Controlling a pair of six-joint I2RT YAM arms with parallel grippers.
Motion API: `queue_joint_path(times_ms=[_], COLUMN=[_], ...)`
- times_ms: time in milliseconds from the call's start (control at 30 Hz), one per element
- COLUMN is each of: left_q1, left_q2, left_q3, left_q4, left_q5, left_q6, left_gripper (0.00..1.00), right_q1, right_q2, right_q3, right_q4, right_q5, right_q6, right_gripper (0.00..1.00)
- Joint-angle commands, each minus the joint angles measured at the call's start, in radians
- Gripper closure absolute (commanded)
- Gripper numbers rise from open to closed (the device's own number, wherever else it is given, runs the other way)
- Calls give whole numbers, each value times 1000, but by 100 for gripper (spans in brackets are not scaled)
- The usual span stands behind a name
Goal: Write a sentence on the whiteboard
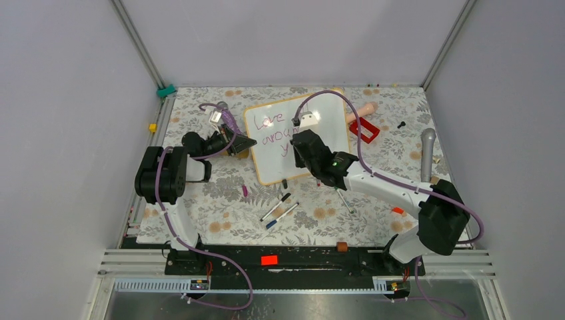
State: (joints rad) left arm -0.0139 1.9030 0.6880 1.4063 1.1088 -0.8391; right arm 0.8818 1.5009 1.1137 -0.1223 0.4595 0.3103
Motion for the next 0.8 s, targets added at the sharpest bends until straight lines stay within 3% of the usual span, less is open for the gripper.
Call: queue_joint_path(times_ms=[0,333,767], left_q1=[3,3,3], left_q2=[1,11,10], left_q3=[30,39,39], left_q4=[72,72,73], left_q5=[35,36,37], left_q6=[43,34,31], left_gripper=[100,100,100], right_q1=[3,3,3], right_q2=[19,26,53], right_q3=[45,3,32], right_q4=[2,71,44], right_q5=[-13,15,73], right_q6=[-12,-46,-51], right_gripper=[100,100,100])
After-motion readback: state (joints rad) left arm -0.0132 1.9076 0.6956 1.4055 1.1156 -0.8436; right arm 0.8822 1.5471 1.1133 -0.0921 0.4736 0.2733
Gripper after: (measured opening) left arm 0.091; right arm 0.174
